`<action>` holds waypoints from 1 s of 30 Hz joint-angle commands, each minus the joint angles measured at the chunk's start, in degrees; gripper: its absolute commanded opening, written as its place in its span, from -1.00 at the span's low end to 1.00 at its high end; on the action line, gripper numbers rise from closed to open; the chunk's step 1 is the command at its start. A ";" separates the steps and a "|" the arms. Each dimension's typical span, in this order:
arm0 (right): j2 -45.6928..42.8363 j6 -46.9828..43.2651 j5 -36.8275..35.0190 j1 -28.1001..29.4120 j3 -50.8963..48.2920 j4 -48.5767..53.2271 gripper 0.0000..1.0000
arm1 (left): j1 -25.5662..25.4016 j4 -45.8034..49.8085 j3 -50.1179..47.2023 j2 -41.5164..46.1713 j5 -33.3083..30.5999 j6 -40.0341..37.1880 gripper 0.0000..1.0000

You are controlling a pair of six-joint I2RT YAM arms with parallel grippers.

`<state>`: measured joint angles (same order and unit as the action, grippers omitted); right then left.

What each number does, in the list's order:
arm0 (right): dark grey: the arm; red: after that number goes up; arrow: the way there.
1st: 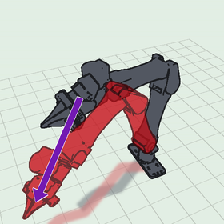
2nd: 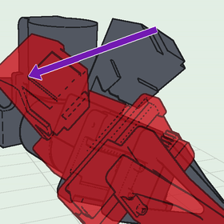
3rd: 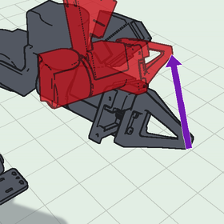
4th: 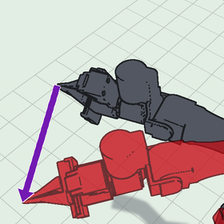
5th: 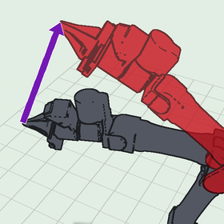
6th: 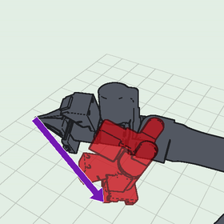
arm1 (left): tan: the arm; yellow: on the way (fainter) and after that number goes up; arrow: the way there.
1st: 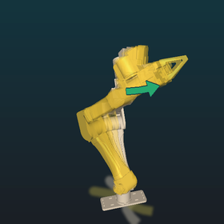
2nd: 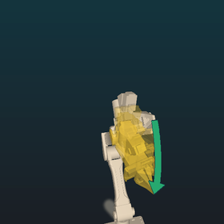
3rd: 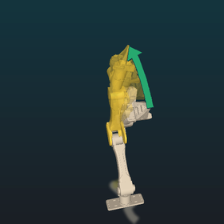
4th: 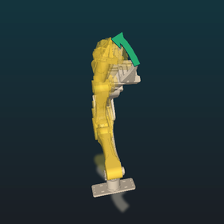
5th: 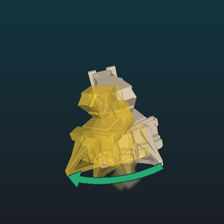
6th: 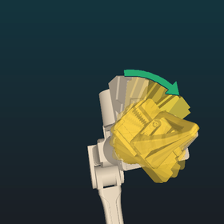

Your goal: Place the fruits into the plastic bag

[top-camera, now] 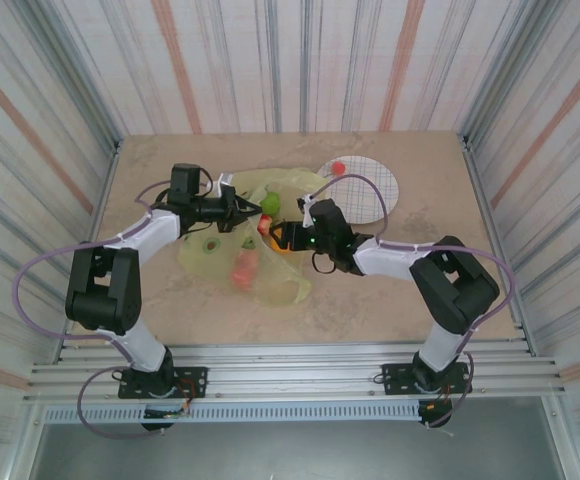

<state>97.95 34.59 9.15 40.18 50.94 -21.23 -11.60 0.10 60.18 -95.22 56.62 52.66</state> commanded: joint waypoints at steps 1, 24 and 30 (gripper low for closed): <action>-4.36 -4.09 -2.87 -0.22 -1.09 4.23 0.60 | 0.61 -0.47 -0.65 1.48 1.68 0.42 -1.00; -0.99 4.41 -4.15 -5.01 -5.03 7.25 0.44 | 0.61 -0.72 -0.78 1.52 1.73 0.62 -1.00; 4.90 6.35 -2.95 -6.27 -2.96 0.50 0.23 | 0.61 -0.76 -0.81 1.57 1.79 0.60 -1.00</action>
<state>101.08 38.70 5.15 34.65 46.04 -16.36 -11.31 0.08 60.18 -95.24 56.62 52.82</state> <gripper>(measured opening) 0.642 0.046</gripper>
